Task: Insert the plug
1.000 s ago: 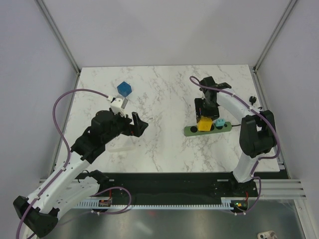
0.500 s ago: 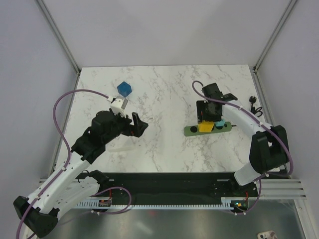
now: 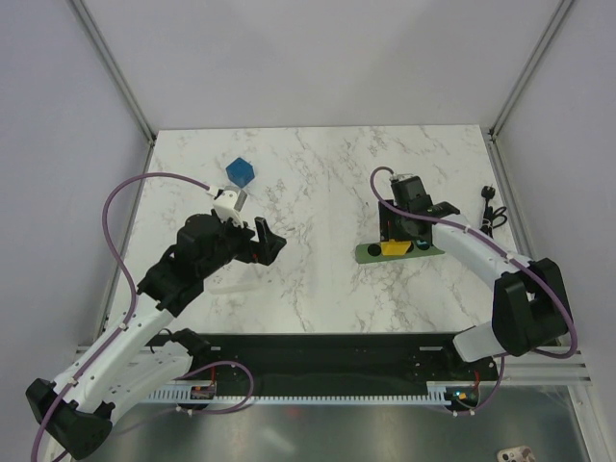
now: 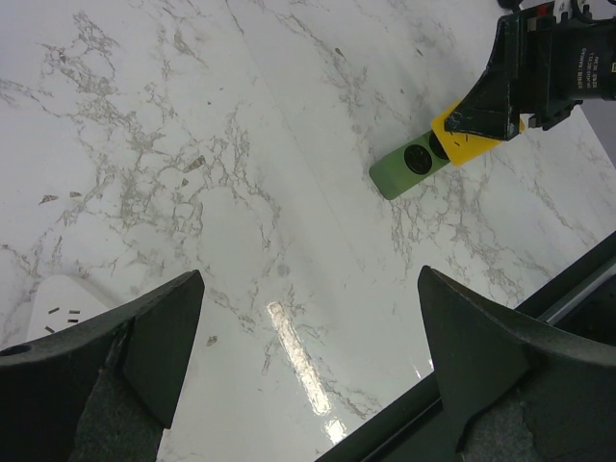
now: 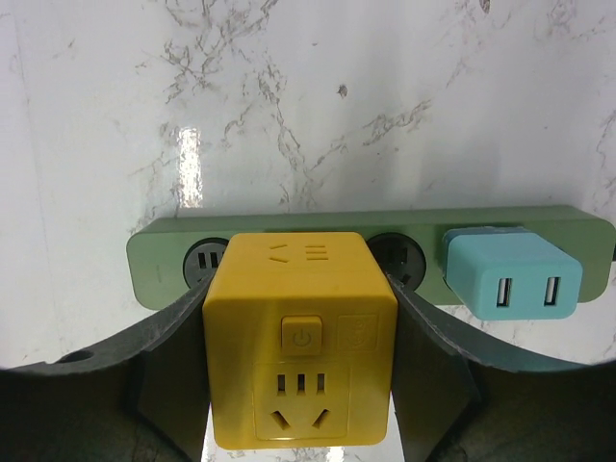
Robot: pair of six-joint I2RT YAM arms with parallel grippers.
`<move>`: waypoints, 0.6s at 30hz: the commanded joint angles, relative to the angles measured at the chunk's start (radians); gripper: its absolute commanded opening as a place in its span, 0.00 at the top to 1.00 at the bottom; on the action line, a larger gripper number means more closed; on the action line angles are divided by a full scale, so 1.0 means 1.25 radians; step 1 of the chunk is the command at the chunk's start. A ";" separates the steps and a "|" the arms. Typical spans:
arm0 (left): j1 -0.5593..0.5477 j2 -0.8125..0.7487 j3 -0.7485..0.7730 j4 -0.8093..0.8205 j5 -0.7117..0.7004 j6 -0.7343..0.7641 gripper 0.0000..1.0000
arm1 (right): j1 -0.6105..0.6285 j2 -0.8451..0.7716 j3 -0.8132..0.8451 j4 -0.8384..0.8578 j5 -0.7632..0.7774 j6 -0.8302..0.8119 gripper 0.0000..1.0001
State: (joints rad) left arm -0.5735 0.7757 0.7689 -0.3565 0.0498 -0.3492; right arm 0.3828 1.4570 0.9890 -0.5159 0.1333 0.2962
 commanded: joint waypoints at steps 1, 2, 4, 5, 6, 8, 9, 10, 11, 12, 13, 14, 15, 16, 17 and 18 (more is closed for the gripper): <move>0.002 -0.002 0.002 0.036 -0.015 0.034 0.01 | 0.003 -0.017 -0.022 0.074 0.021 0.006 1.00; 0.004 -0.002 0.001 0.036 -0.014 0.034 0.01 | 0.003 -0.011 -0.024 0.078 0.020 0.008 1.00; 0.002 -0.007 -0.003 0.036 -0.015 0.035 0.01 | 0.002 -0.007 -0.032 0.081 0.023 0.007 1.00; 0.002 -0.011 -0.003 0.036 -0.016 0.035 0.01 | 0.004 -0.010 -0.035 0.089 0.025 0.005 1.00; 0.004 -0.012 -0.004 0.036 -0.017 0.035 0.01 | 0.003 -0.012 -0.044 0.092 0.027 0.004 1.00; 0.004 -0.013 -0.004 0.037 -0.019 0.036 0.01 | 0.003 -0.025 -0.052 0.102 0.034 0.002 1.00; 0.004 -0.012 -0.003 0.037 -0.019 0.036 0.01 | 0.003 -0.028 -0.056 0.106 0.036 0.000 1.00; 0.002 -0.009 -0.003 0.037 -0.019 0.036 0.01 | 0.003 -0.030 -0.056 0.106 0.038 -0.005 1.00; 0.004 -0.008 -0.003 0.037 -0.017 0.035 0.01 | 0.003 -0.032 -0.055 0.105 0.041 -0.006 1.00; 0.004 -0.007 -0.003 0.037 -0.017 0.036 0.01 | 0.004 -0.032 -0.054 0.101 0.041 -0.007 1.00; 0.004 -0.007 -0.002 0.037 -0.017 0.036 0.01 | 0.003 -0.031 -0.050 0.095 0.042 -0.010 1.00; 0.004 -0.008 -0.003 0.037 -0.017 0.036 0.01 | 0.003 -0.032 -0.046 0.080 0.041 -0.011 1.00; 0.004 -0.008 -0.003 0.037 -0.017 0.036 0.01 | 0.003 -0.032 -0.038 0.073 0.041 -0.011 1.00; 0.004 -0.009 -0.003 0.037 -0.018 0.036 0.01 | 0.003 -0.032 -0.030 0.066 0.039 -0.012 1.00; 0.004 -0.009 -0.004 0.037 -0.019 0.036 0.01 | 0.003 -0.029 -0.025 0.051 0.035 -0.015 1.00; 0.004 -0.009 -0.002 0.036 -0.017 0.036 0.01 | 0.003 -0.030 -0.014 0.045 0.032 -0.017 1.00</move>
State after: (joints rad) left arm -0.5732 0.7750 0.7650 -0.3561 0.0494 -0.3489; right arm 0.3843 1.4403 0.9344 -0.4000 0.1593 0.2920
